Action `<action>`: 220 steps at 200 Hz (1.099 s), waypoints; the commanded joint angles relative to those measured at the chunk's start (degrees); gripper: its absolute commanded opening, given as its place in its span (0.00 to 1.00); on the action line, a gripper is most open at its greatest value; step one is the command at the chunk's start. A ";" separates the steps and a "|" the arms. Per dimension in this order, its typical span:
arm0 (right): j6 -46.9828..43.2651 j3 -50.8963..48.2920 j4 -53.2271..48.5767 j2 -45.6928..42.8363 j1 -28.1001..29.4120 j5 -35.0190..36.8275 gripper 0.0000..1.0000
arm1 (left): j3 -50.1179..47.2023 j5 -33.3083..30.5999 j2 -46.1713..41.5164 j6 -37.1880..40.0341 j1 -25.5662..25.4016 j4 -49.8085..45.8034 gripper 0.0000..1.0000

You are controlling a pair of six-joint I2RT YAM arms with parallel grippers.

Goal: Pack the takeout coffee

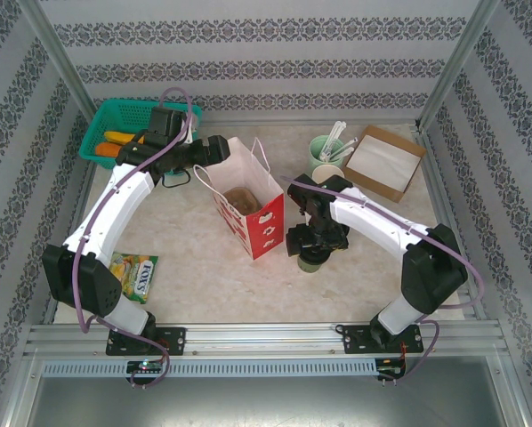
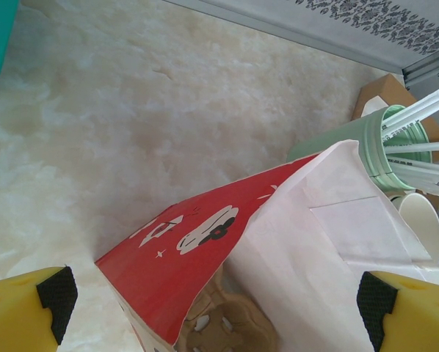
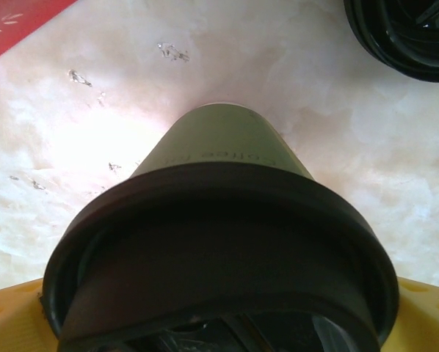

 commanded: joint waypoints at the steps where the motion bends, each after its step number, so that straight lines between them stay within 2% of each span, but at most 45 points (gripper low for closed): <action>1: 0.54 1.17 -2.38 1.12 0.72 2.17 0.98 | 0.92 -0.49 0.13 1.20 0.22 -1.04 1.00; 34: 0.41 2.19 -3.94 1.70 1.19 4.10 0.98 | 0.67 -0.44 0.06 1.30 0.27 -0.98 1.00; 107: 0.42 0.51 -0.79 1.49 1.36 1.37 0.93 | 0.65 1.62 -0.09 1.51 0.33 -0.35 0.99; 144: -0.57 0.21 -1.16 -0.34 0.98 2.04 0.77 | 1.34 2.08 -0.55 2.25 1.02 -0.67 0.99; 159: -2.07 0.56 -3.12 -1.42 0.37 2.72 0.77 | 1.50 2.12 -1.11 2.90 2.05 -0.93 0.99; 177: -3.86 0.70 -5.08 -3.66 -0.20 4.31 0.78 | 2.75 2.35 -1.04 5.12 3.49 -1.91 0.99; 220: -8.46 3.55 -11.15 -9.90 -1.78 4.67 0.71 | 11.06 6.10 4.43 15.89 4.06 -7.61 1.00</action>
